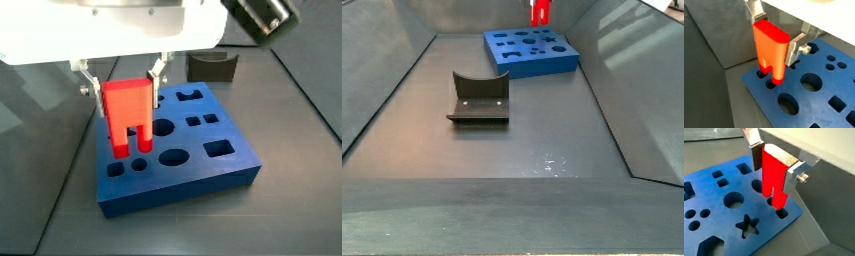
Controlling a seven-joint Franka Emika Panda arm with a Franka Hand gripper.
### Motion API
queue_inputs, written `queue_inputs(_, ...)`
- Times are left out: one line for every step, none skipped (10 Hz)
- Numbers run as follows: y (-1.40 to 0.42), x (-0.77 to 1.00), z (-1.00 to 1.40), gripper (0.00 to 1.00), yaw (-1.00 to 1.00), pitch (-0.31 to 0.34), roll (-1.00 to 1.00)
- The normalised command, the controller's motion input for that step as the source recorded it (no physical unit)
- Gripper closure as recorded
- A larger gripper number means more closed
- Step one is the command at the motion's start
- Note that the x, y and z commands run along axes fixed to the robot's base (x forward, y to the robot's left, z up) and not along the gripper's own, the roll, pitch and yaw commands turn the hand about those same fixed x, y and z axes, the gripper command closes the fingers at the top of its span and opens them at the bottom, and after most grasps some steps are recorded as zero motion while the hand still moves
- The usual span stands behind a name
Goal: Pick up the square-circle object. Move up. Place the square-circle object on the fixture. Regrasp the square-circle object. Move to above the board. Insert the square-circle object.
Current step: Insert the square-circle object.
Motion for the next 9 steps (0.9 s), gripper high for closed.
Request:
queue_inputs(-0.01, 0.00, -0.14, 1.00, -0.06, 0.000, 0.08)
queue_inputs(-0.09, 0.01, -0.09, 1.00, 0.00, 0.020, 0.10)
queue_inputs(-0.09, 0.16, -0.03, 1.00, 0.00, 0.060, 0.08)
queue_inputs(-0.09, 0.21, -0.01, 1.00, 0.00, 0.076, 0.09)
queue_inputs(-0.04, 0.23, -0.03, 1.00, 0.00, 0.077, 0.07)
queue_inputs(-0.03, 0.19, -0.08, 1.00, 0.00, 0.059, 0.07)
queue_inputs(0.00, 0.15, -0.15, 1.00, 0.00, 0.030, 0.06)
queue_inputs(0.00, 0.15, -0.22, 1.00, 0.00, 0.016, 0.04)
queue_inputs(0.00, 0.15, -0.20, 1.00, 0.00, 0.009, 0.02)
